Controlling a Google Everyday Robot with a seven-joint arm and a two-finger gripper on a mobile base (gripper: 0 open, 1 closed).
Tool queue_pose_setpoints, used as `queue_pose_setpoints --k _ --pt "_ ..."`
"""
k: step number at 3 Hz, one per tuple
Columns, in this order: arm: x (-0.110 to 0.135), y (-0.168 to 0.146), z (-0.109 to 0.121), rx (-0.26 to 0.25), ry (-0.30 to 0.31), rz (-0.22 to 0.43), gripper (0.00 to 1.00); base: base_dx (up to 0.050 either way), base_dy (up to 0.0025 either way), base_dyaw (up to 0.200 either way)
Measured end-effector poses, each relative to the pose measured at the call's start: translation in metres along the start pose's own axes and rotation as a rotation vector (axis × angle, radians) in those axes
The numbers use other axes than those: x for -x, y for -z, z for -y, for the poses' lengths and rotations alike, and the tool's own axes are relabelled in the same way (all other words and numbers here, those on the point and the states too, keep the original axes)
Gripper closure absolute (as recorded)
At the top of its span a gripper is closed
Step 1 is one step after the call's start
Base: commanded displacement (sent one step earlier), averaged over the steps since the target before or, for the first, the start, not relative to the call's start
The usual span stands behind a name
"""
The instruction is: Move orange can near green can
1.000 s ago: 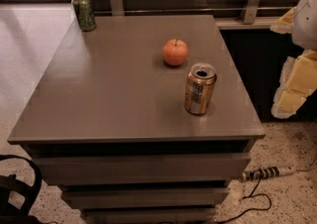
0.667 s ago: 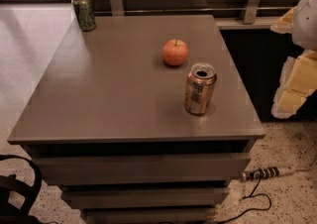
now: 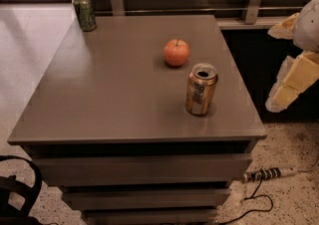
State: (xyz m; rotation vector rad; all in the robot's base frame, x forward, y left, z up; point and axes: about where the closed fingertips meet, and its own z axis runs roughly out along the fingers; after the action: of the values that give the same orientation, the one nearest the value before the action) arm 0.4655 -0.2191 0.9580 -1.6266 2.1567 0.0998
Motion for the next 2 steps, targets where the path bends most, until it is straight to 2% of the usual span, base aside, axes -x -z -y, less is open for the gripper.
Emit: queue_pose_setpoints --k 1,2 --pt "0.003 -0.022 0.008 0.025 -0.044 0.18 0.0 0.0 0.0 0.0" --pt "0.023 -0.032 0.006 0.042 -0.07 0.367 0.0 0.0 0.0 0.0"
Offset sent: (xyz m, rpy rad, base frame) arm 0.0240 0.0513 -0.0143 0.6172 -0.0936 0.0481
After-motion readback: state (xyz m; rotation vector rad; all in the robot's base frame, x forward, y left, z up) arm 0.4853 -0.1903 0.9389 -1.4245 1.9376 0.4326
